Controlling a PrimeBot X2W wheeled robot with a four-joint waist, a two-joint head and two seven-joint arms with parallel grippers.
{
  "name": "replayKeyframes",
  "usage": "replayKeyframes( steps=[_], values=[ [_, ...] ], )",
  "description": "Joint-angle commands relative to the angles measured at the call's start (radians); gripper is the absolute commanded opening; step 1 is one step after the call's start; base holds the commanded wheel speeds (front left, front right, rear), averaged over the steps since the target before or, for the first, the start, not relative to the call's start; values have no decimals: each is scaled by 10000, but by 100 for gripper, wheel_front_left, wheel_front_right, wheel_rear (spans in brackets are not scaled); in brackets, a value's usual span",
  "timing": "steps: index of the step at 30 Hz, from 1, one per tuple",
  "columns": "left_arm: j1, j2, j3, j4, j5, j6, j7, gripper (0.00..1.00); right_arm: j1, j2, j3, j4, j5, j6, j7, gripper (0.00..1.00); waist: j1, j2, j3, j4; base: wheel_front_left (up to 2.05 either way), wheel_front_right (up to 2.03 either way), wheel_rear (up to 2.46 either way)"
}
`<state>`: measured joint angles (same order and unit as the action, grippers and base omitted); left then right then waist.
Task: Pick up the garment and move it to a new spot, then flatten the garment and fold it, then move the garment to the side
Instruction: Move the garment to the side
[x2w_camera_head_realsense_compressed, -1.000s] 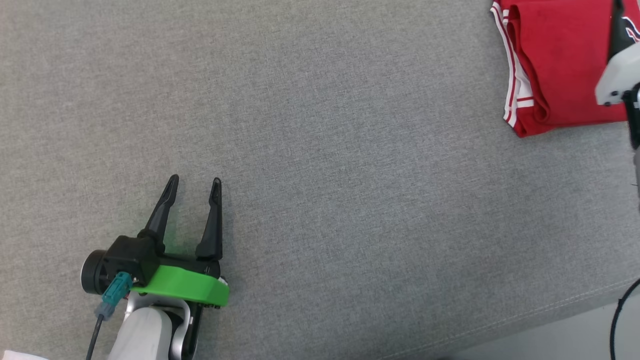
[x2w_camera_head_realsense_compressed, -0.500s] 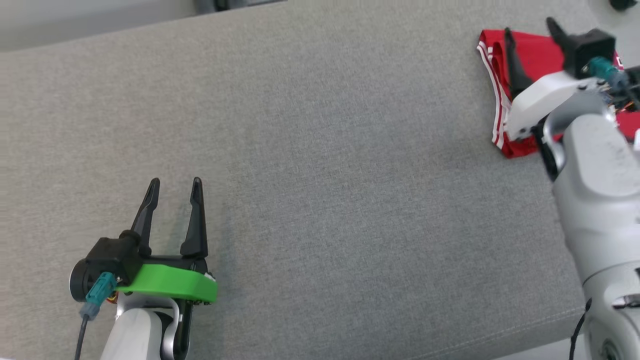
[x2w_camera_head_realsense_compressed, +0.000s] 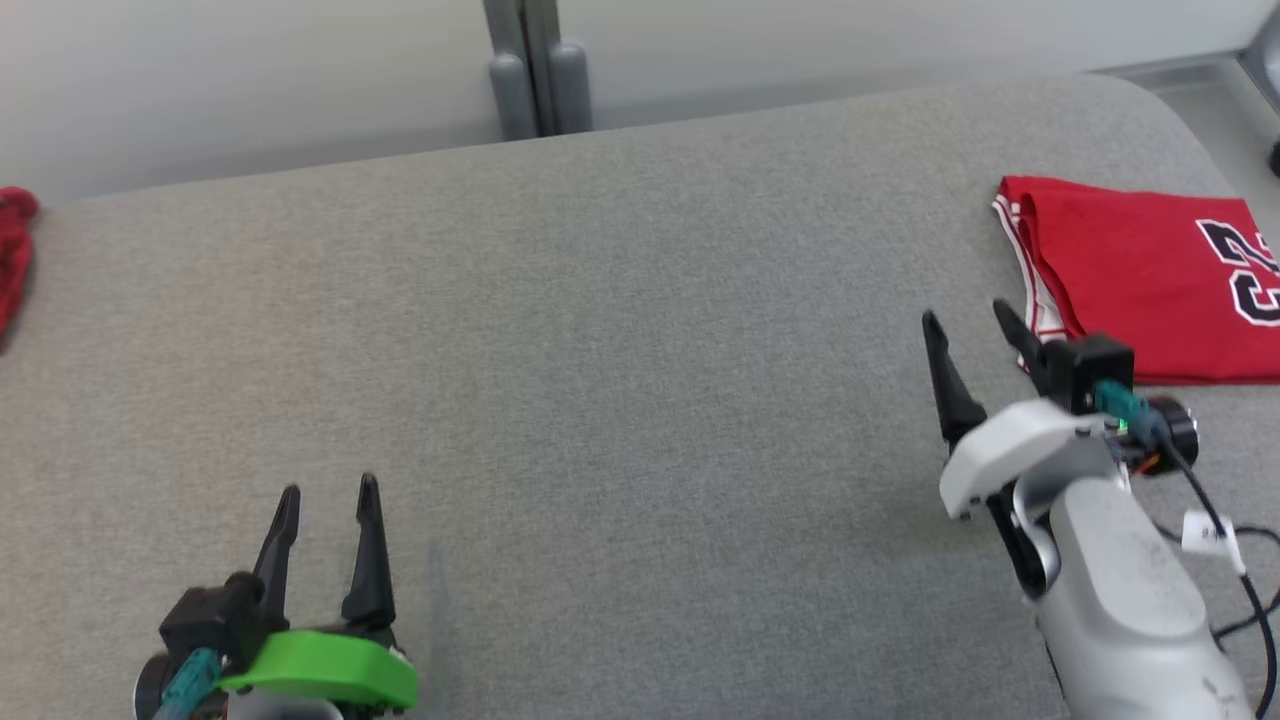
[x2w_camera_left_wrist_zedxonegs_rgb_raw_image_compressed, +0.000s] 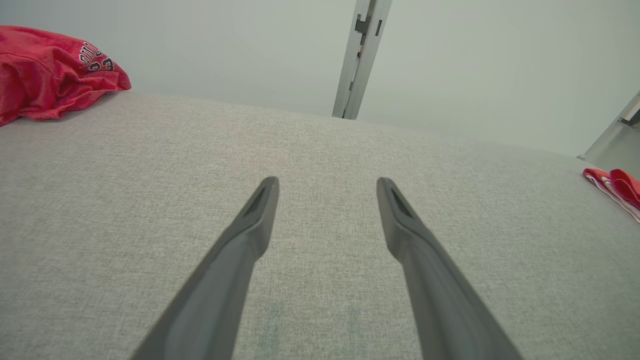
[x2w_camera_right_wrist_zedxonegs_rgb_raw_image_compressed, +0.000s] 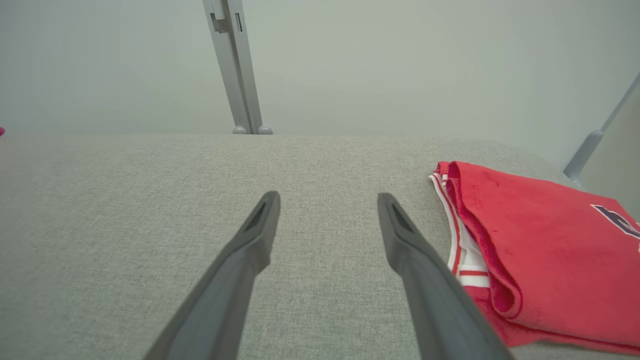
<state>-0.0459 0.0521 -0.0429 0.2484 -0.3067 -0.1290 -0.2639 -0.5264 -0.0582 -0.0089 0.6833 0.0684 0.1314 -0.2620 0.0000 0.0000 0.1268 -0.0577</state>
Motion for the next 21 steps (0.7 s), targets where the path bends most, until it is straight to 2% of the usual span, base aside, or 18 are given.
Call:
replayKeyframes(
  steps=[1,12,21],
  values=[
    [294,0,80,16,-48,-12,-2,100,471,-5,-15,-280,49,-16,-36,100,0,0,-569,537,0,0,0],
    [1465,-9,18,-186,-380,245,-2,100,3220,54,246,-2237,876,-16,-29,100,0,0,-1252,889,0,0,0],
    [1633,-8,-338,-358,-637,399,-2,100,4122,59,478,-2786,1429,-16,-29,100,0,0,-1390,839,0,0,0]
  ],
)
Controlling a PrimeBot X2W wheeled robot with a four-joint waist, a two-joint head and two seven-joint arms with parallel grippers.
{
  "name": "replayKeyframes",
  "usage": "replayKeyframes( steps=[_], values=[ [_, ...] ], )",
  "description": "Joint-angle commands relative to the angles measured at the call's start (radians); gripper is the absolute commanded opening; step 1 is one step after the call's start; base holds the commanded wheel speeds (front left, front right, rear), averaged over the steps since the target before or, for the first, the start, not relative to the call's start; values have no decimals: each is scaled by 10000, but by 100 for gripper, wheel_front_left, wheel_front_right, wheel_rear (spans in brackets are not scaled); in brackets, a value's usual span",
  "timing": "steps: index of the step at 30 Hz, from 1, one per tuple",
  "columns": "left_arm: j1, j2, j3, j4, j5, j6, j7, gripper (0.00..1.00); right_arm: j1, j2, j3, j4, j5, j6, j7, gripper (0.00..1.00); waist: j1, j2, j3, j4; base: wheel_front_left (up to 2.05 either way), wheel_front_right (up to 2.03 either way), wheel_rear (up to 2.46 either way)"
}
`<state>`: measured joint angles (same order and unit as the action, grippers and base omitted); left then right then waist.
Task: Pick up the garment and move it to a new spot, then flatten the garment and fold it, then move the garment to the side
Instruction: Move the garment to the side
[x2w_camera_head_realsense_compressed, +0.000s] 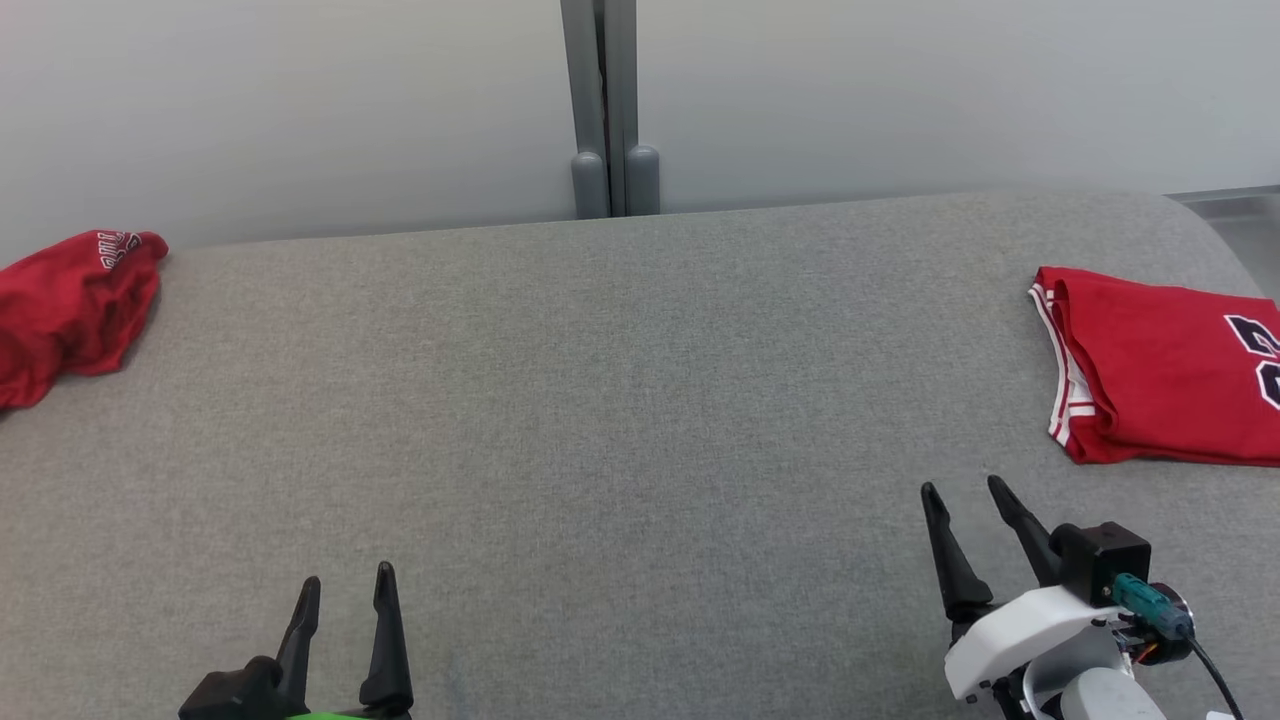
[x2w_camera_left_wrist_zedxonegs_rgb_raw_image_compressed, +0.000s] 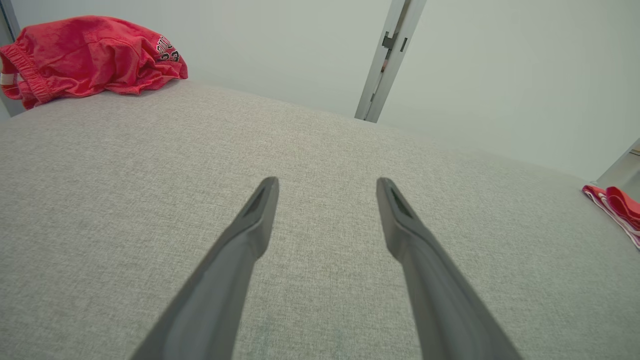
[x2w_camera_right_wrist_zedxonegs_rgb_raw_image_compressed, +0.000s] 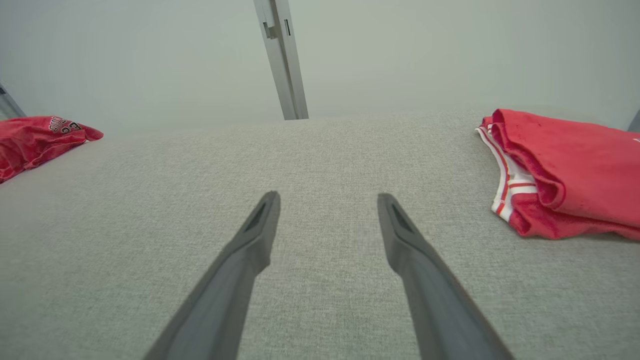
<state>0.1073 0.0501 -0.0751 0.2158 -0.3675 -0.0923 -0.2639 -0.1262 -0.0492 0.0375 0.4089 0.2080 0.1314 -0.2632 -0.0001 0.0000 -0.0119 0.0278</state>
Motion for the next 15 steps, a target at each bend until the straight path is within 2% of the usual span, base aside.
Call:
replayKeyframes(
  steps=[1,15],
  values=[
    [105,11,-27,-31,-28,37,-2,100,137,-33,58,-56,44,-16,-18,100,1,0,-8,-26,0,0,0],
    [-17,10,-85,56,1,39,-2,100,115,-33,36,-71,19,-16,-18,100,1,0,-19,-17,0,0,0]
  ],
)
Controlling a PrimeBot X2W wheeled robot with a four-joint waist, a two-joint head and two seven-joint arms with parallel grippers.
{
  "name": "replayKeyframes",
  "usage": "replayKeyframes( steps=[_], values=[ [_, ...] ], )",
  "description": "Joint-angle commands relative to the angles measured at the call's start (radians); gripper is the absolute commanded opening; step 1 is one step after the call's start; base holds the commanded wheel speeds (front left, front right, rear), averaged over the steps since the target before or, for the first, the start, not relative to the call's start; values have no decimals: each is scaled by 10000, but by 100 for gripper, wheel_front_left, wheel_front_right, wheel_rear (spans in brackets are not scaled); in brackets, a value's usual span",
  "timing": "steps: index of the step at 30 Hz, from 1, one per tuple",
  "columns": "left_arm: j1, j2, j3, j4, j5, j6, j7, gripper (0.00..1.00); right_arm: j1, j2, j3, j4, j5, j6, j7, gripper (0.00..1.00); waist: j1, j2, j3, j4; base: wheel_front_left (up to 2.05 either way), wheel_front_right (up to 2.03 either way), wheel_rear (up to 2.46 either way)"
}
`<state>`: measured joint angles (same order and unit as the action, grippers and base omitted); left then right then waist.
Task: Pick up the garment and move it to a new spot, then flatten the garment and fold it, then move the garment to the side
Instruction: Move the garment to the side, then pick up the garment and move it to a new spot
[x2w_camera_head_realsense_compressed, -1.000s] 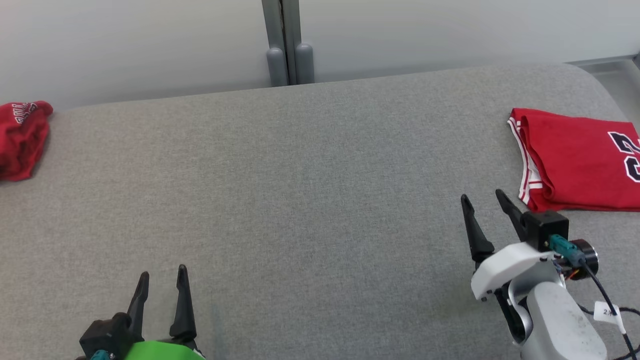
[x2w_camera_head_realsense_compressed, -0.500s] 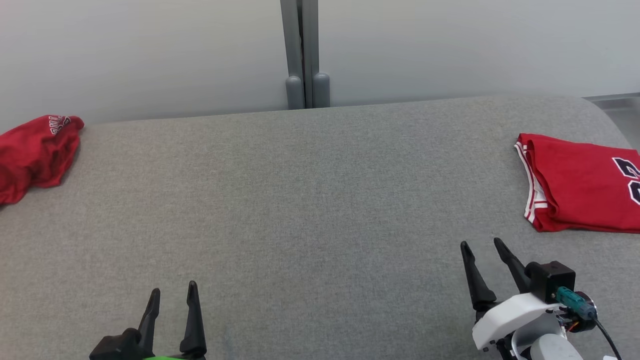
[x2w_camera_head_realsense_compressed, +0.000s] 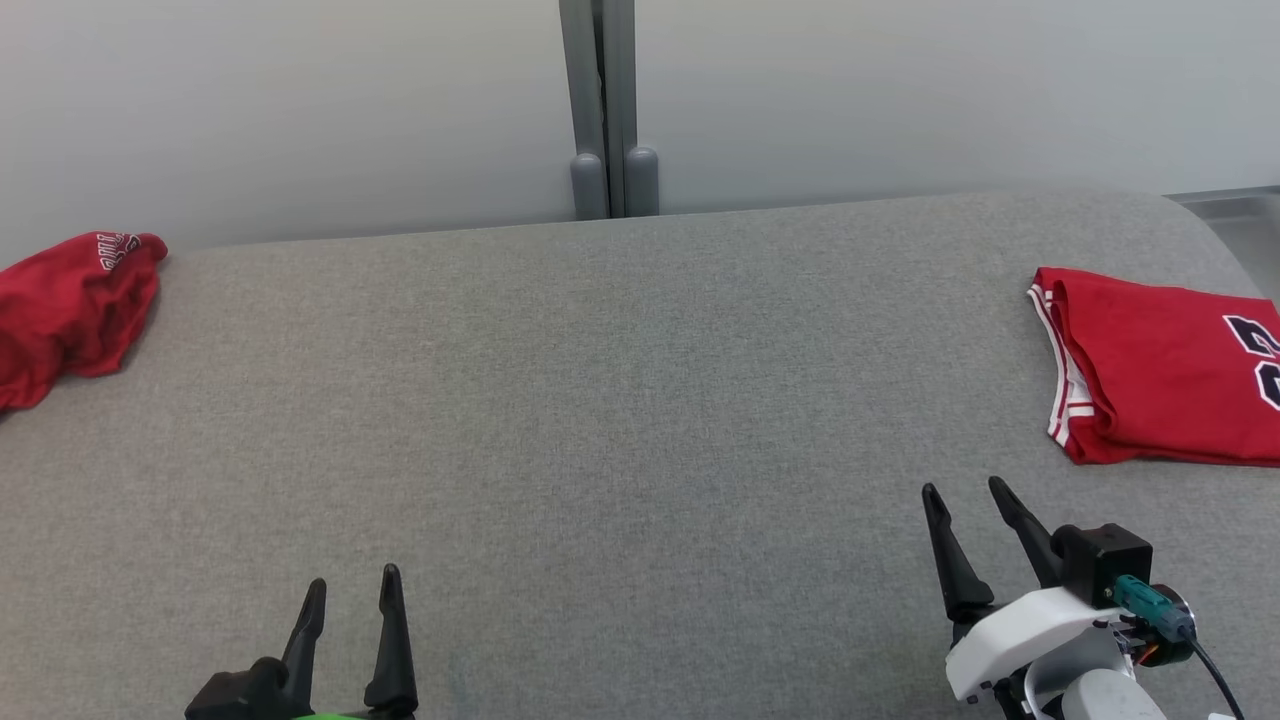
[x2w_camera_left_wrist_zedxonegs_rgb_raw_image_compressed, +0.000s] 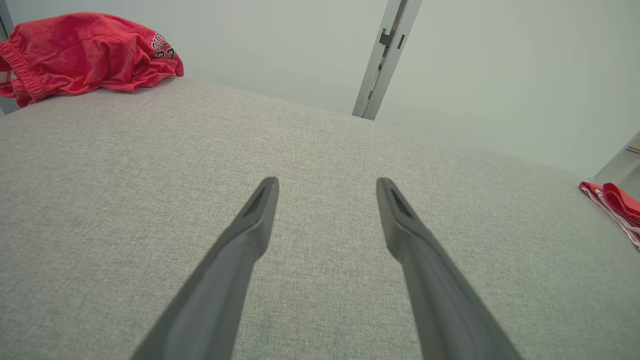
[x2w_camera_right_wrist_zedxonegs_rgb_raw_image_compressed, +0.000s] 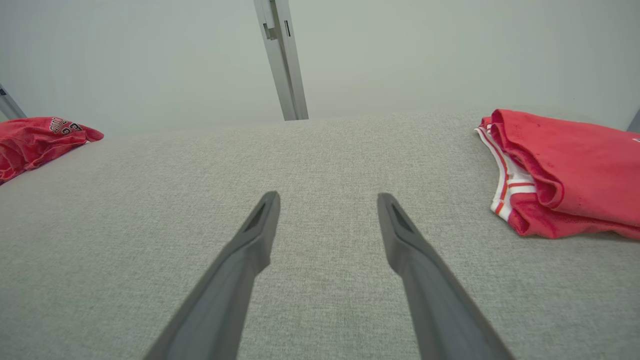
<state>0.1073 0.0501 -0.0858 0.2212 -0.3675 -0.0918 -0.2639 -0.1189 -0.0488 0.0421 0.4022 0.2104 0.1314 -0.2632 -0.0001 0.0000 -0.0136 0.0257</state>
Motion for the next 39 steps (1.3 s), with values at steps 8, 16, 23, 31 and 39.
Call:
replayKeyframes(
  steps=[8,16,23,31,39],
  values=[
    [-54,12,-65,47,-39,42,-2,100,142,-35,-59,-19,-53,-16,-18,100,1,0,-104,290,0,0,0],
    [-114,19,-101,24,158,10,0,100,328,-34,-217,-130,-141,-16,-18,100,1,0,-377,1676,0,0,0],
    [-143,19,106,-46,599,-125,-2,100,481,-32,-145,-202,137,-16,-17,100,1,0,-579,3466,0,0,0],
    [182,16,503,-276,689,-218,0,100,193,-41,581,-170,669,-16,-18,100,1,0,-373,4644,0,0,0],
    [290,16,585,-537,516,-90,-2,100,-146,-43,961,-58,594,-16,-18,100,1,0,-150,4795,0,0,0]
  ],
)
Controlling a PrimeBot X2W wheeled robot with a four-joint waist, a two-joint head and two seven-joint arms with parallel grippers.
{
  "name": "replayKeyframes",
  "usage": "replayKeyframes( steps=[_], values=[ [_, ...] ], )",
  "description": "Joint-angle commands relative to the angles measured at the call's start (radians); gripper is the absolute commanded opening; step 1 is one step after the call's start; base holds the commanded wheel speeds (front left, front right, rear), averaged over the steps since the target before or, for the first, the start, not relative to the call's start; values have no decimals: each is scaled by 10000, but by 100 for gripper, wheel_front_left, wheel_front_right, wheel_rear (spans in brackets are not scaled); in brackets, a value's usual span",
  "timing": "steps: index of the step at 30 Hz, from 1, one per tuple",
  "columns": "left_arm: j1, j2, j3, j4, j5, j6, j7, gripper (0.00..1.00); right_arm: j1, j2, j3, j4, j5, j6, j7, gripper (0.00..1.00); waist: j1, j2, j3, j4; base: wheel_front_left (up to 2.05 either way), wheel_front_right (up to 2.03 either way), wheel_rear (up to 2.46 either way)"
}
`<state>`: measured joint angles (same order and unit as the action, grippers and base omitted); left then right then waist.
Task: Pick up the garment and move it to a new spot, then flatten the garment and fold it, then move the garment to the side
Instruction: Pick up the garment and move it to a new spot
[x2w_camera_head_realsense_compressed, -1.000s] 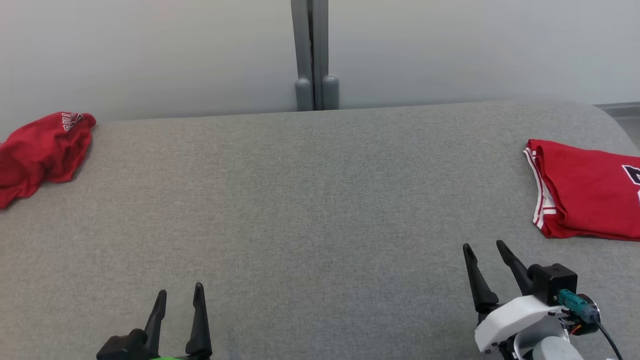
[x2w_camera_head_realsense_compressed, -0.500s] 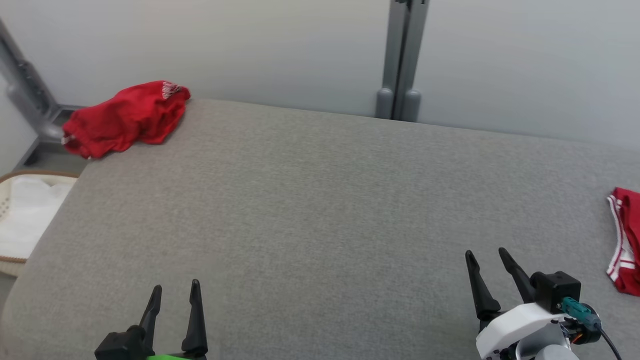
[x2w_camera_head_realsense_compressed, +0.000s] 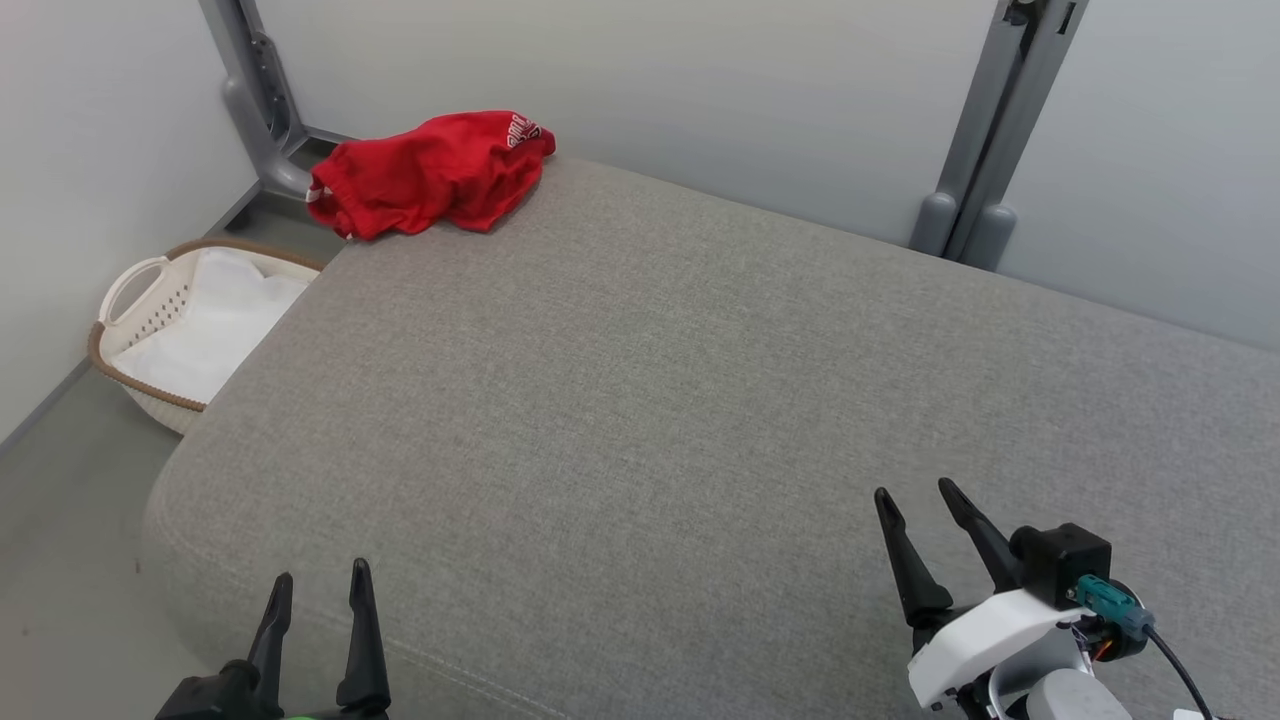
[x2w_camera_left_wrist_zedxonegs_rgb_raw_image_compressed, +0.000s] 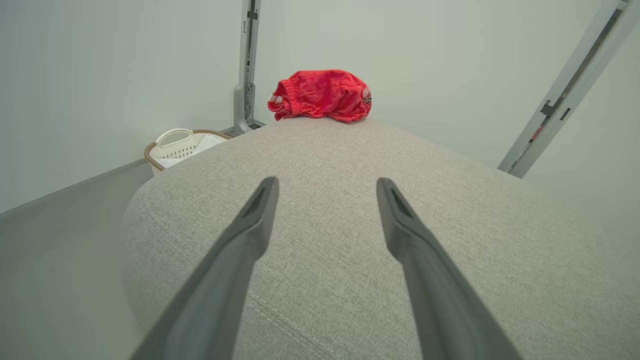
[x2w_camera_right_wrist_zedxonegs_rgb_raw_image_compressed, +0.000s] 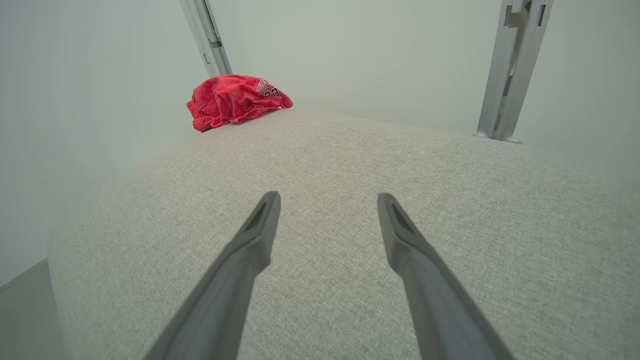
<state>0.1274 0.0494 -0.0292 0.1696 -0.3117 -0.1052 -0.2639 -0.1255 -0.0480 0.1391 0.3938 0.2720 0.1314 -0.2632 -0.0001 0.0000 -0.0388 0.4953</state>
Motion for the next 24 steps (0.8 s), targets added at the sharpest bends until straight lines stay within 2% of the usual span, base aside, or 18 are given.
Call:
replayKeyframes(
  steps=[1,10,15,20,24],
  values=[
    [98,23,11,-33,-50,51,-1,100,-80,-50,-3,26,-38,-16,-18,100,1,0,107,103,0,0,0],
    [-165,30,172,35,4,44,-1,100,20,-50,-362,-223,-117,-16,-17,100,1,0,130,79,0,0,0],
    [-829,290,825,-217,307,43,-1,100,-385,-53,-408,-488,-578,-16,-18,100,1,0,758,-353,0,0,0],
    [-2296,1013,1351,-500,556,-37,0,100,-899,-56,-416,-705,-1239,-16,-18,100,1,0,1626,-928,0,0,0],
    [-4091,2045,1670,-65,403,-107,100,100,-1468,-58,-436,-911,-1827,-16,27,100,1,0,2432,-1553,0,0,0]
  ],
)
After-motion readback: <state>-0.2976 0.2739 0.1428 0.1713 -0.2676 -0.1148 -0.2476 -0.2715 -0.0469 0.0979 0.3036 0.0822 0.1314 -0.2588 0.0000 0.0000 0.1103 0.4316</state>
